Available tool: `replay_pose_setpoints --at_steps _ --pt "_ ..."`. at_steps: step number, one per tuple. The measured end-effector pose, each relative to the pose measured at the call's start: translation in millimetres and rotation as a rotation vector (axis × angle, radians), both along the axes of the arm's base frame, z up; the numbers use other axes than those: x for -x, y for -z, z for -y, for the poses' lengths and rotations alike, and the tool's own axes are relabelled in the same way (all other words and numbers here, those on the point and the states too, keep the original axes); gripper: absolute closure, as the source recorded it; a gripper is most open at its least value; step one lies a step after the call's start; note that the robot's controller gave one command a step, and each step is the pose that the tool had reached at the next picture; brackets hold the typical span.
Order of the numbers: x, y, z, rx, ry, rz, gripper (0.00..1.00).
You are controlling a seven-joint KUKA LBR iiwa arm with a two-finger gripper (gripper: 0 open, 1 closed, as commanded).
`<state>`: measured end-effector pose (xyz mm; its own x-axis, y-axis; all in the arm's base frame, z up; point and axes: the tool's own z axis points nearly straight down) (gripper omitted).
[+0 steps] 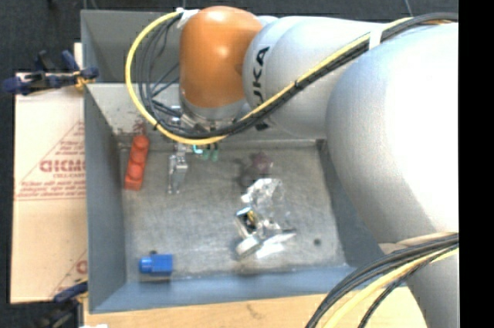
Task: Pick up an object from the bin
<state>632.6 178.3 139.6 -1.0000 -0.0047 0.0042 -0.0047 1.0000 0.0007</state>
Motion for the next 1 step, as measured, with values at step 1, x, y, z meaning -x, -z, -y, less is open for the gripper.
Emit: replay_pose_setpoints --at_steps 1 --pt "-2.8 67.6 90.3 -0.003 -0.064 0.011 0.00"
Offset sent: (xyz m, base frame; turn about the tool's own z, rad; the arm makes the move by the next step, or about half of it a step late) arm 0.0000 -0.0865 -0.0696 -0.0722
